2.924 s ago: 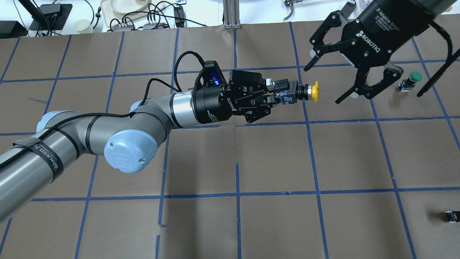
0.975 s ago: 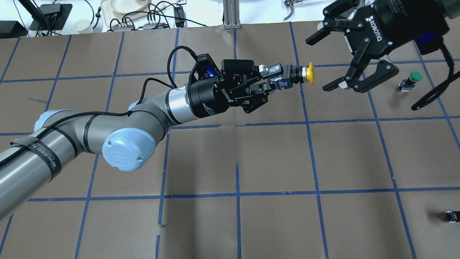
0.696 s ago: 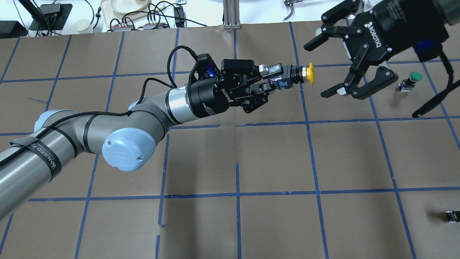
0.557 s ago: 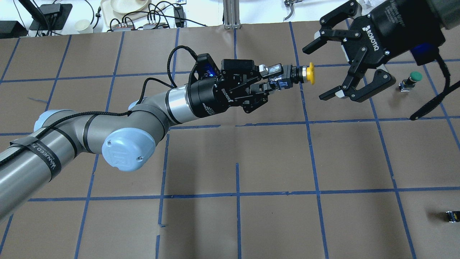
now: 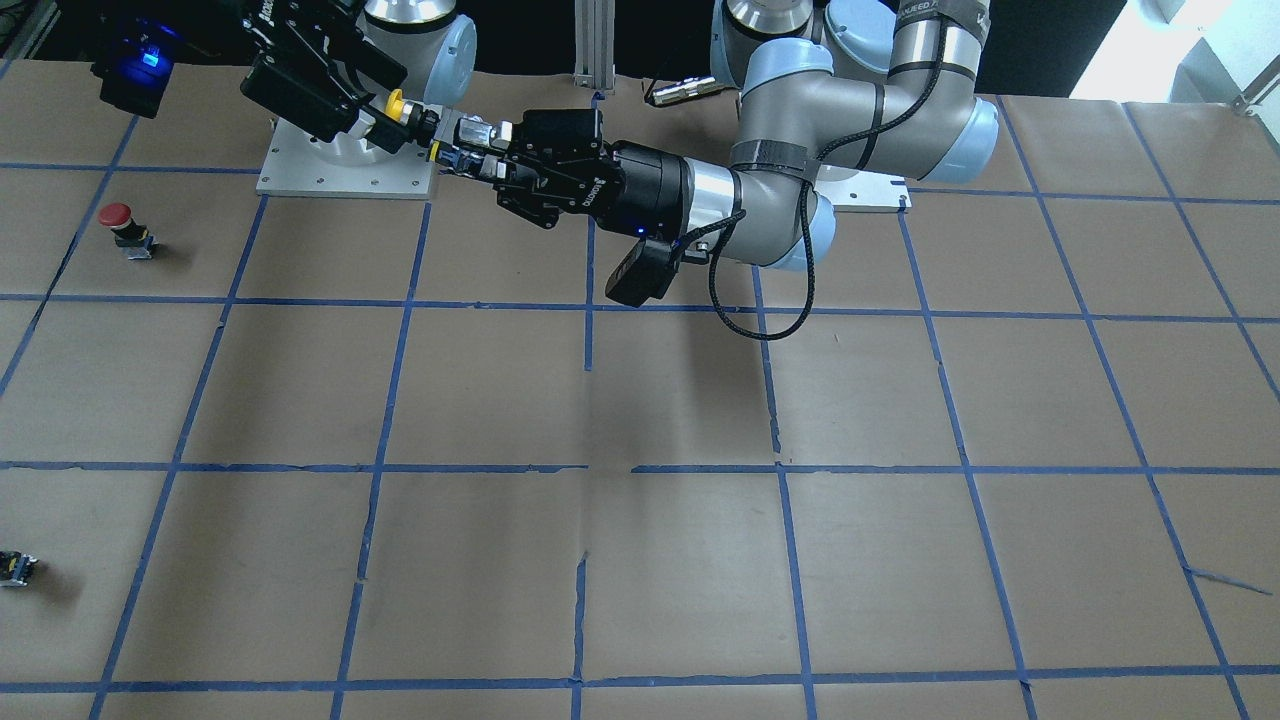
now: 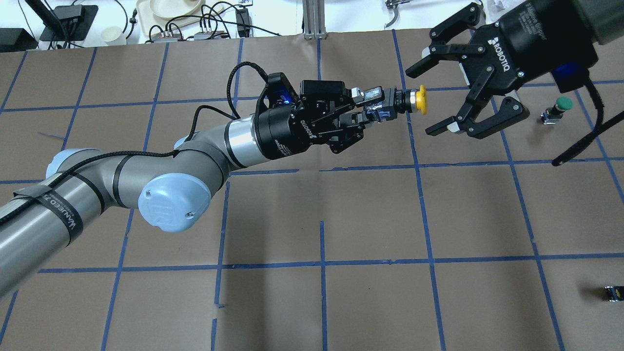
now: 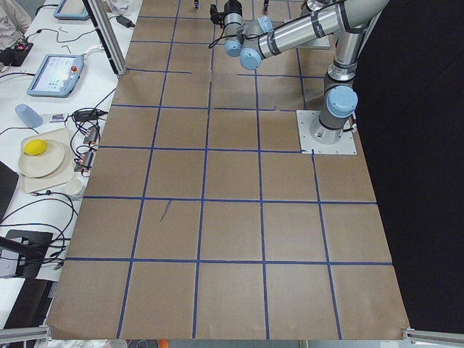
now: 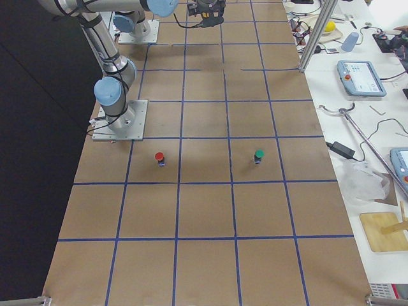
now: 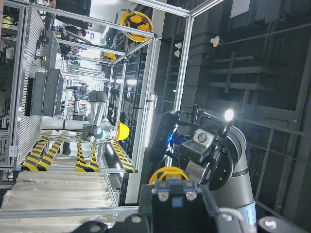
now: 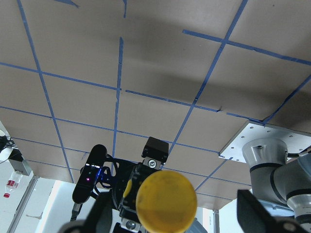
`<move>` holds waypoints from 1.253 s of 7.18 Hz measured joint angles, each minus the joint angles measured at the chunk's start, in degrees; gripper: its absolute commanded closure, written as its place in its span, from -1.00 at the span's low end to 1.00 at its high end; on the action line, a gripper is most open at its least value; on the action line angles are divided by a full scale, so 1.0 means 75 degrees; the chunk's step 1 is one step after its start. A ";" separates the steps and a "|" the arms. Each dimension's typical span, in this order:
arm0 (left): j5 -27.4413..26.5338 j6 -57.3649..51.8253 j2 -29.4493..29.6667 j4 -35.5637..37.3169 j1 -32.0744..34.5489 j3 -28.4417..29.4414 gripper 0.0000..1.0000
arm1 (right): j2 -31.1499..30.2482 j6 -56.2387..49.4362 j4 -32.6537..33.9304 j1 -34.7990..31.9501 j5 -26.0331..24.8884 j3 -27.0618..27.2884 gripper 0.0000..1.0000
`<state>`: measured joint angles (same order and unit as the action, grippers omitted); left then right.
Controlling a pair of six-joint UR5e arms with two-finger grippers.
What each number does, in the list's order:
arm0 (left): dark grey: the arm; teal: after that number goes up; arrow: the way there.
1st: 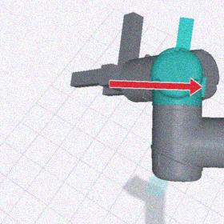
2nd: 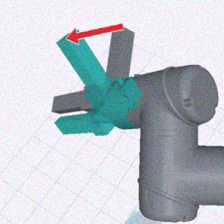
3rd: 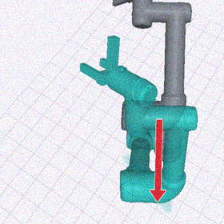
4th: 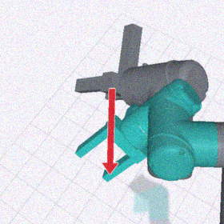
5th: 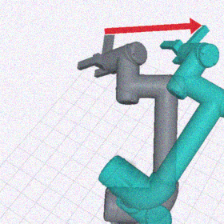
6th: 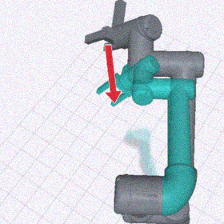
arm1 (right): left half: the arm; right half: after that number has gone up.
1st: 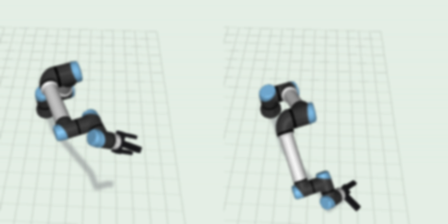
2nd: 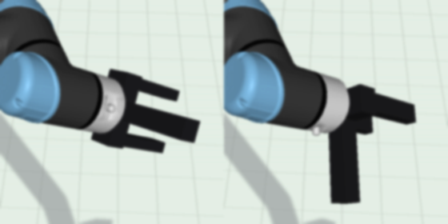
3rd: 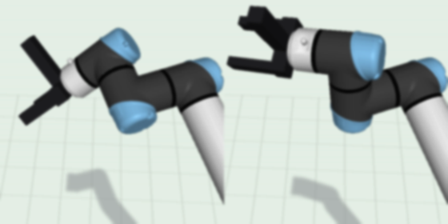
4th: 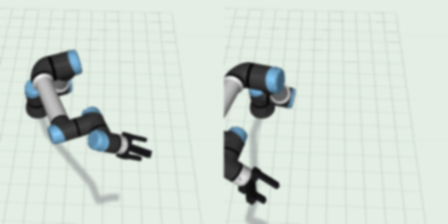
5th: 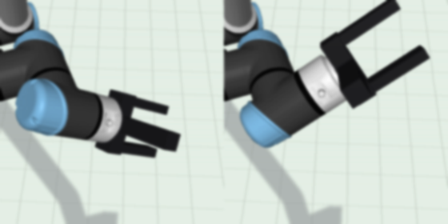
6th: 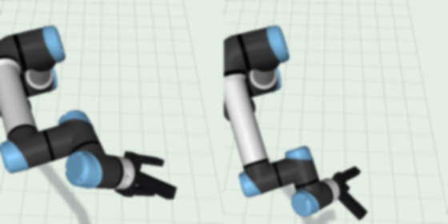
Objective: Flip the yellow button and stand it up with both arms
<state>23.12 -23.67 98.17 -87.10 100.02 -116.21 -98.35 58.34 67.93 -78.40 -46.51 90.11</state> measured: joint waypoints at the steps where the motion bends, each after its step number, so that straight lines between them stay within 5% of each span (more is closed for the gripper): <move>1: 0.0000 0.0000 0.0000 0.0000 0.0000 0.0002 0.97 | 0.0006 -0.0005 -0.0003 0.0001 0.0022 0.0005 0.53; 2: -0.0003 -0.0002 0.0000 0.0000 0.0000 0.0002 0.97 | 0.0007 -0.0008 0.0002 0.0007 0.0028 0.0005 0.74; 4: -0.0022 0.0000 0.0000 -0.0001 0.0000 0.0002 0.71 | 0.0004 -0.0034 0.0022 0.0019 0.0030 -0.0001 0.75; 5: -0.0043 -0.0007 0.0000 0.0000 0.0000 0.0003 -0.96 | 0.0007 -0.0041 0.0030 0.0020 0.0033 -0.0001 0.78; 9: -0.0100 0.0822 -0.0041 0.0338 0.0011 0.0106 -1.00 | 0.0007 -0.0114 0.0167 0.0039 -0.0170 -0.0066 0.78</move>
<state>22.37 -17.51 97.87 -84.56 100.10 -115.41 -98.30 57.48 69.18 -78.11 -47.78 89.61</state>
